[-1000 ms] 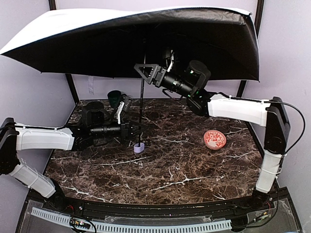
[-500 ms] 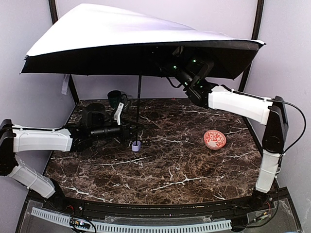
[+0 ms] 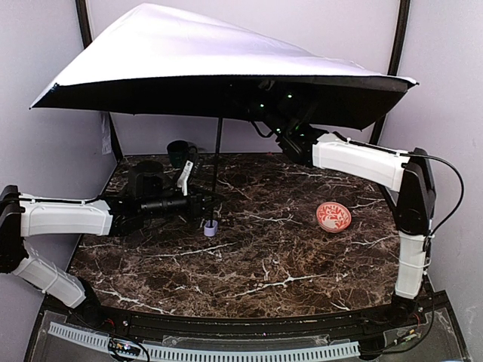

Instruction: Put away the umbrella

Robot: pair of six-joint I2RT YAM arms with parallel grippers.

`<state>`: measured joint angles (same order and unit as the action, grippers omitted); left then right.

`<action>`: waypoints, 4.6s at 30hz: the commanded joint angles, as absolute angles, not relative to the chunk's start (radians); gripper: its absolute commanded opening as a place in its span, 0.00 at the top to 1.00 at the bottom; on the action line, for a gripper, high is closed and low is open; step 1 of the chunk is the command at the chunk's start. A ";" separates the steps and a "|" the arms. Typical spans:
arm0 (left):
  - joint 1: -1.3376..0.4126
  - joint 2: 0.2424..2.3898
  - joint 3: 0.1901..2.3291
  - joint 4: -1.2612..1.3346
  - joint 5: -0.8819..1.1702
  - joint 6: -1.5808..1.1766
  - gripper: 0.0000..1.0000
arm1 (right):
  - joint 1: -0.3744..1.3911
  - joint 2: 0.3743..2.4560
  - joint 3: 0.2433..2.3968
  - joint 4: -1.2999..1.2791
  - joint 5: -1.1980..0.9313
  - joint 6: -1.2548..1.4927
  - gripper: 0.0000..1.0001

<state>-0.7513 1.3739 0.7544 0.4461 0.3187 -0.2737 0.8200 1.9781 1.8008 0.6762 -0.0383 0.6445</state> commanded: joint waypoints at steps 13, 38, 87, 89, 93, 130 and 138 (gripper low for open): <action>-0.764 1.335 0.765 0.503 0.342 -0.230 1.00 | 0.816 1.986 1.830 0.762 0.013 0.637 0.54; -0.765 1.258 0.827 0.517 0.319 -0.239 1.00 | 0.878 1.892 1.586 0.496 -0.099 0.342 0.90; -0.758 1.422 0.964 0.611 0.469 -0.099 1.00 | 1.021 1.828 1.086 0.586 -0.047 0.240 0.83; -0.759 1.417 0.935 0.606 0.464 -0.103 1.00 | 1.013 1.801 1.094 0.591 -0.030 0.223 0.89; -0.758 1.398 0.894 0.513 0.432 -0.089 1.00 | 0.957 1.741 1.090 0.657 0.034 0.246 1.00; -0.757 0.827 1.293 -0.576 0.791 0.486 0.25 | 0.479 1.741 1.387 0.934 -0.122 0.238 1.00; -0.755 0.872 1.353 -0.346 0.432 0.223 0.20 | 0.463 1.784 1.449 0.892 -0.217 0.258 1.00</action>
